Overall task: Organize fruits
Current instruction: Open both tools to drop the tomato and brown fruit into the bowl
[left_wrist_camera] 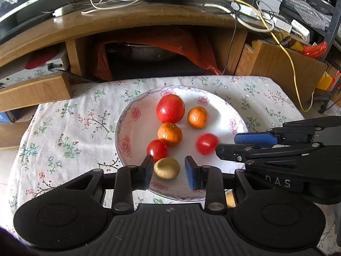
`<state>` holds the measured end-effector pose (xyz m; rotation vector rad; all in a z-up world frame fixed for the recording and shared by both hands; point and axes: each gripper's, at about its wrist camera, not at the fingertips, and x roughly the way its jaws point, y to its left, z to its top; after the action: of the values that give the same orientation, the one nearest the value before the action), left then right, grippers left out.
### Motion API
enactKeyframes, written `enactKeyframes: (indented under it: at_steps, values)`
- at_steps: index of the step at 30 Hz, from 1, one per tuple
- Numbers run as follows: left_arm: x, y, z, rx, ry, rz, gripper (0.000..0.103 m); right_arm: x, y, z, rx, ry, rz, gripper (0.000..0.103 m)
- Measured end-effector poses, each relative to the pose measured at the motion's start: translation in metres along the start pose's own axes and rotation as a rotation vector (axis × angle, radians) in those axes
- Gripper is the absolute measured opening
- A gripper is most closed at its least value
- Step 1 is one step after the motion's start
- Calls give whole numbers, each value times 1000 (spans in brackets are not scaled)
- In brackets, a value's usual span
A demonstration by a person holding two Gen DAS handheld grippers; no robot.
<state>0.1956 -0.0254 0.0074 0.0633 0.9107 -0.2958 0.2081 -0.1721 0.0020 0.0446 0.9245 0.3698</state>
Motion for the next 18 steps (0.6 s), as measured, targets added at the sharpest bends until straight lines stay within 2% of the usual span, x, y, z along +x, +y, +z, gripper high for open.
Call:
enactKeyframes:
  at_steps: [8,18]
  values:
    - [-11,-1,1,-9,-24,-7,45,-16,2,3,6,-29,-3,22]
    - [-27,-3,-13,-7,-33,-7,51,-34,10,-10,7,-29,-17,22]
